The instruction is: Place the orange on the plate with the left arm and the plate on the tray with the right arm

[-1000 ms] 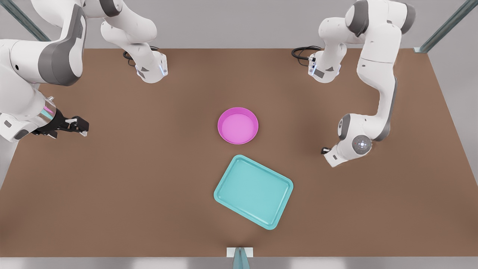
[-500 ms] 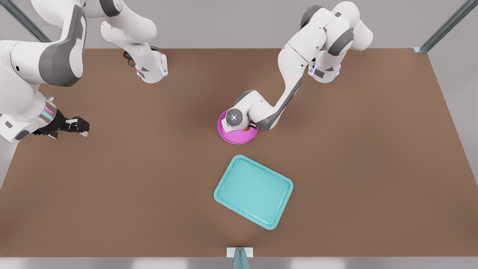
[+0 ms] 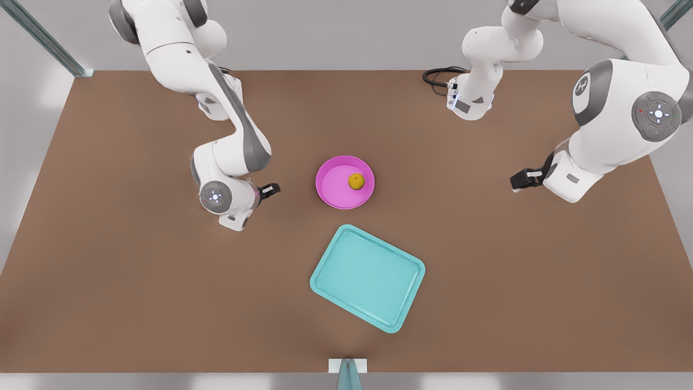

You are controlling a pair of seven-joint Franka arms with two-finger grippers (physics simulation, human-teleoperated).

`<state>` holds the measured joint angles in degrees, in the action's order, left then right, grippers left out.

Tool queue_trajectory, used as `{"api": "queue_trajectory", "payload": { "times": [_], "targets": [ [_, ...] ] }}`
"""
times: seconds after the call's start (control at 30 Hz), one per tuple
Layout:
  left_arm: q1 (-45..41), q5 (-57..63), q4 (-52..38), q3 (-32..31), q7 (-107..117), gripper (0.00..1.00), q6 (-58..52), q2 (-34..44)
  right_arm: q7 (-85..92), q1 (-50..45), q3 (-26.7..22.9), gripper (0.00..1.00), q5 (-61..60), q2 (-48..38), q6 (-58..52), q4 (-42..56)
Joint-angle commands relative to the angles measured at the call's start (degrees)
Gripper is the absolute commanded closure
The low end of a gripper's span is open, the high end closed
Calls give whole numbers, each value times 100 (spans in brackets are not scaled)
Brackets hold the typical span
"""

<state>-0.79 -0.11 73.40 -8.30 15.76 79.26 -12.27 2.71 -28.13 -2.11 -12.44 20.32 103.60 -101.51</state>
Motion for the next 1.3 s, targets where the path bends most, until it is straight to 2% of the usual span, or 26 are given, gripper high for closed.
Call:
{"api": "queue_trajectory", "payload": {
  "times": [0.0,0.07,0.17,0.23,0.5,1.03,1.07,1.1,1.13,1.23,1.27],
  "targets": [
    [27,-77,-36,-14,-1610,0,-236,-29,-2283,-456,0,0,-180,-37,2094,-351],
    [44,-174,-36,-14,-2129,0,-227,-214,-2917,-887,9,0,-180,-45,2383,-588],
    [27,-139,-36,-23,-2112,0,-236,-267,-2926,-1115,26,0,-637,-379,3938,-1792],
    [18,-200,-36,-32,-2033,0,-253,-267,-3066,-1124,27,0,-689,-415,4028,-2039],
    [44,-130,-36,-14,-1998,0,-420,-249,-3075,-1300,220,0,-1041,473,3957,-1529],
    [62,-95,-36,47,-2068,0,-376,-425,-3058,-1449,466,0,-1041,1176,3957,-1195],
    [62,-95,-36,47,-2068,0,-376,-434,-3049,-1449,475,7,-1032,1185,3957,-1195],
    [62,-95,-36,47,-2068,0,-376,-443,-3040,-1449,484,25,-1032,1202,3949,-1178],
    [62,-95,-36,47,-2068,0,-376,-443,-3040,-1449,510,36,-1032,1211,3949,-1178],
    [62,-95,-36,47,-2068,0,-376,-443,-3040,-1441,519,52,-1032,1273,3949,-1143],
    [62,-95,-36,47,-2068,0,-376,-443,-3040,-1441,519,53,-1032,1273,3940,-1143]
  ]
}}
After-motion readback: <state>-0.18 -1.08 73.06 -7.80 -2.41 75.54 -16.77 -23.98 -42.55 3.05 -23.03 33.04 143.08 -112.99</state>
